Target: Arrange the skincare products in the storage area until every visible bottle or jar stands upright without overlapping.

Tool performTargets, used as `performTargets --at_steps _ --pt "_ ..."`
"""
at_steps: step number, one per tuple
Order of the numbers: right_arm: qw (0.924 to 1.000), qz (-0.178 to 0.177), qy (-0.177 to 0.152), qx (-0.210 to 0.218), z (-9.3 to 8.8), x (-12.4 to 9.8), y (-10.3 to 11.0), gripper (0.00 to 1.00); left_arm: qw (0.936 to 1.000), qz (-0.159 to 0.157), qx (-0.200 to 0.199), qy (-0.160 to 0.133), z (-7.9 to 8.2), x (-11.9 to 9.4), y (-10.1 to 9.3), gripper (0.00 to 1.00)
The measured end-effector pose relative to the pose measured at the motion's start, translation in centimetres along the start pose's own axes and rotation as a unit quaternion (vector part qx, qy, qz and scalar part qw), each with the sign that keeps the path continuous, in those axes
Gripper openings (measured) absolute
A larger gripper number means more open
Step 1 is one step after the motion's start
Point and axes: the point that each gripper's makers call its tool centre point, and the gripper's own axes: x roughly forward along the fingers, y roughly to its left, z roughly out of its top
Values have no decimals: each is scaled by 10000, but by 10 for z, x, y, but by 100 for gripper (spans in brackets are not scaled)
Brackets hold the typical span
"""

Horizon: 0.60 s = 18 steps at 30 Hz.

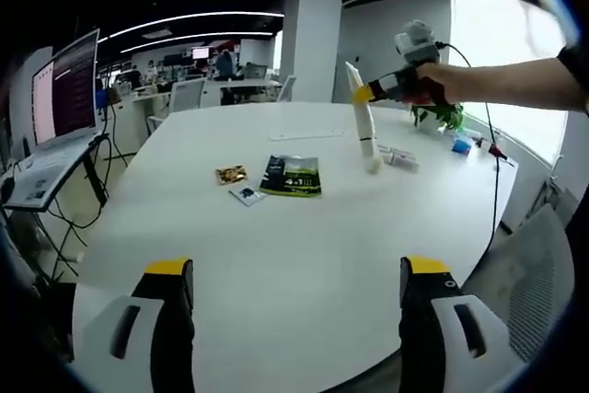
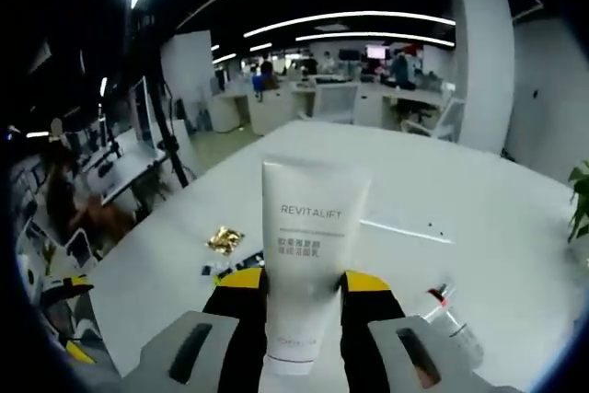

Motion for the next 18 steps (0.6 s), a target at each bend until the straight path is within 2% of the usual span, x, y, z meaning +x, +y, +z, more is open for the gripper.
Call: performTargets --at_steps 7,14,17,18 --pt "9994 74 -245 -227 9 -17 12 22 10000 -24 66 -67 3 -1 -2 87" --pt "9982 169 -503 -267 8 -46 30 22 9999 -59 100 -64 3 0 -2 88" --pt "9977 245 -623 -102 9 -53 30 22 9988 -136 -470 15 0 1 2 90" --pt "9976 244 -633 -109 9 -55 30 22 9986 -148 -502 6 1 1 7 90"
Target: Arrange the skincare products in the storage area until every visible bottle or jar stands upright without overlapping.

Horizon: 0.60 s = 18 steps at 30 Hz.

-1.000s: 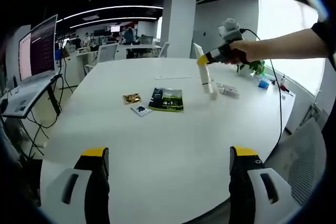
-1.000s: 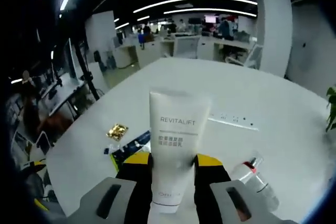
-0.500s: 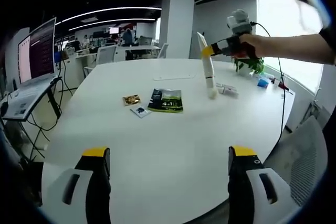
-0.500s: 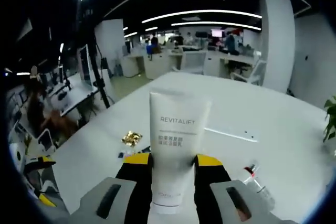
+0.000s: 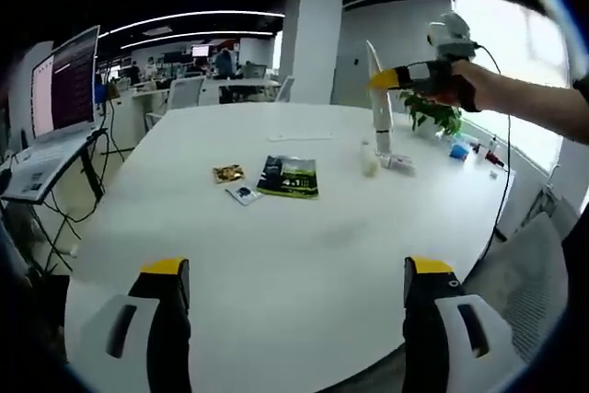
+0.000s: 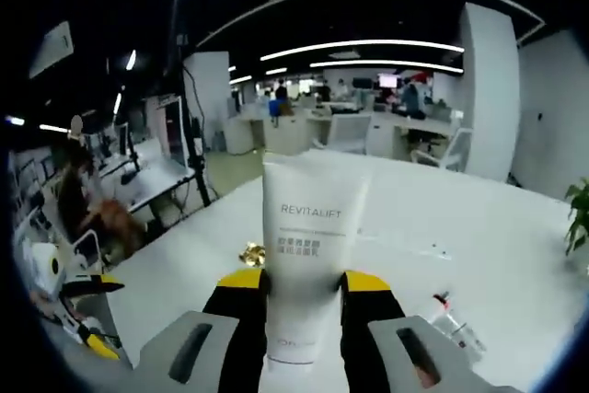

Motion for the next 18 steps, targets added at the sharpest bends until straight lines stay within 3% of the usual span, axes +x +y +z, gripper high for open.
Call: performTargets --at_steps 3,6,18 --pt "10000 8 -55 -77 -2 -12 9 22 10000 53 -23 -21 6 1 7 91" --pt "9999 4 -86 -125 -3 -15 8 22 9996 15 -103 -258 21 0 1 94" --pt "9993 104 -329 -107 -11 -41 32 22 9958 -419 389 -715 80 -11 -49 98"
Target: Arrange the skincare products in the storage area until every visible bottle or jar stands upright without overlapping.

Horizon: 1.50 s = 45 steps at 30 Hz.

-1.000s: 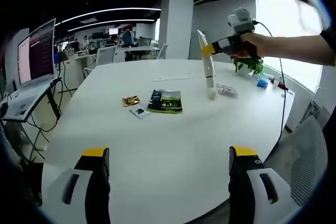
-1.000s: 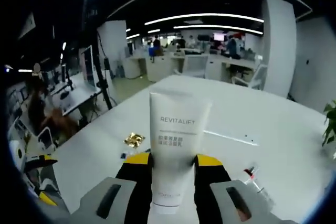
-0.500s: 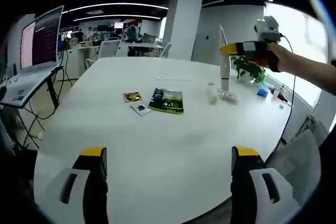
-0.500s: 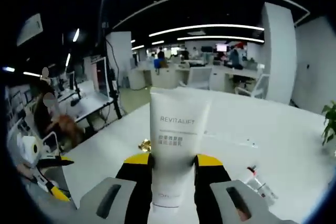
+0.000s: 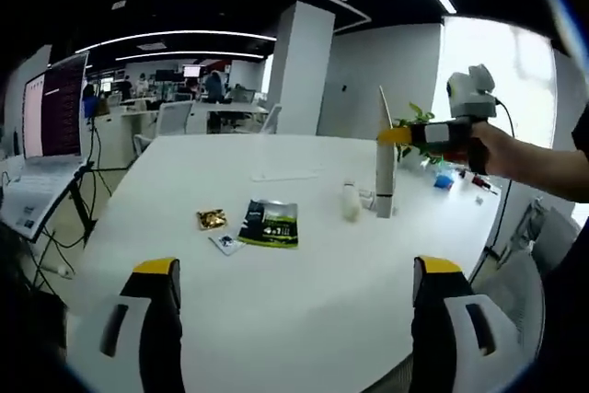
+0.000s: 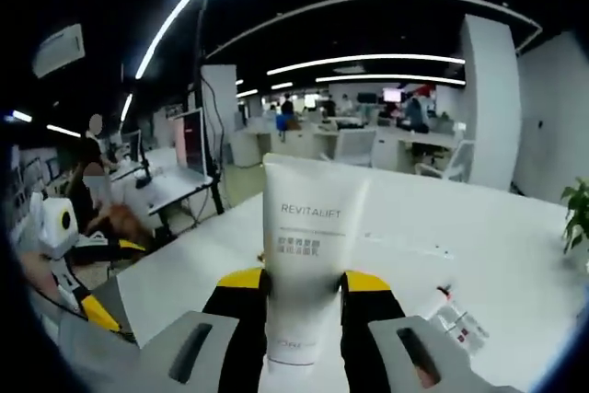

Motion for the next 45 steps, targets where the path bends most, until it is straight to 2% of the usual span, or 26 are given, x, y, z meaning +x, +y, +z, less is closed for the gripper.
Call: performTargets --at_steps 4,8,16,23,34,37,45 --pt "9999 6 -6 -100 -7 -5 7 22 9998 -111 94 -141 22 0 -12 98" --pt "9999 35 9 -131 -15 -10 15 22 9995 -187 135 -197 30 3 -16 98" --pt "9997 68 -92 -198 -21 -24 30 22 9988 -378 131 -267 44 7 -39 99" --pt "9983 141 -89 -565 -25 -28 47 22 9969 -617 125 -471 67 15 -55 97" --pt "9972 146 -111 -727 -32 -33 62 22 9932 -1080 345 -277 75 38 -83 88" --pt "9970 163 -125 -748 -31 -35 67 22 9919 -1136 535 -201 74 42 -89 86" --pt "9958 180 -188 -874 -29 -36 78 23 9901 -1323 428 -192 77 49 -96 73"
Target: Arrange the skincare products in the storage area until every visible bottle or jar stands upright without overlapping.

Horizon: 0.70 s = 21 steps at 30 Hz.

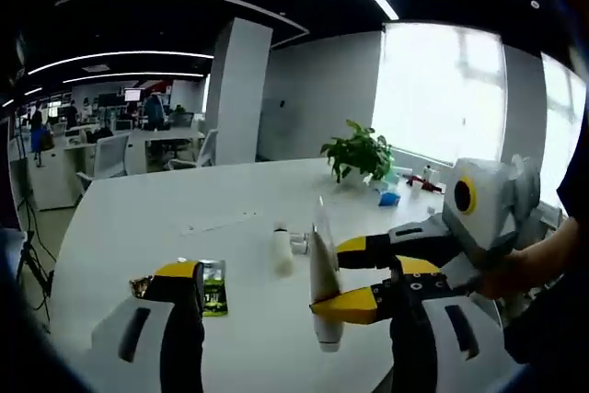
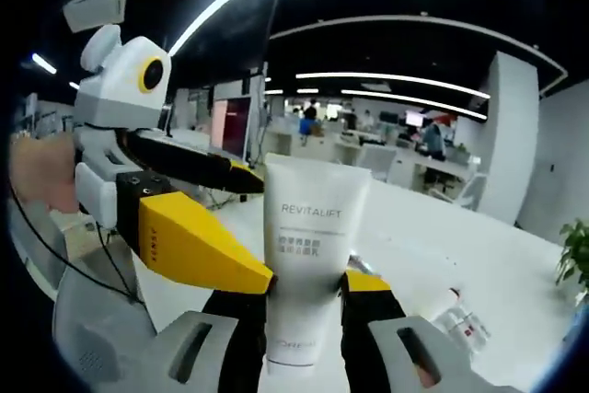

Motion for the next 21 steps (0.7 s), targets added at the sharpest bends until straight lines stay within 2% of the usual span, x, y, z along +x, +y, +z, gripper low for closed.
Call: performTargets --at_steps 6,12,16,21 --pt "9998 42 -102 -139 8 -2 6 23 9997 -196 -101 99 -4 6 -7 59" --pt "9997 70 -116 -208 11 -3 9 23 9991 -360 -203 54 -3 11 -14 47" --pt "9997 135 -137 -163 12 -2 13 23 9987 -456 -237 10 -2 12 -17 35" --pt "9996 146 -193 -129 17 -4 16 23 9982 -514 -303 -42 -1 12 -19 28"
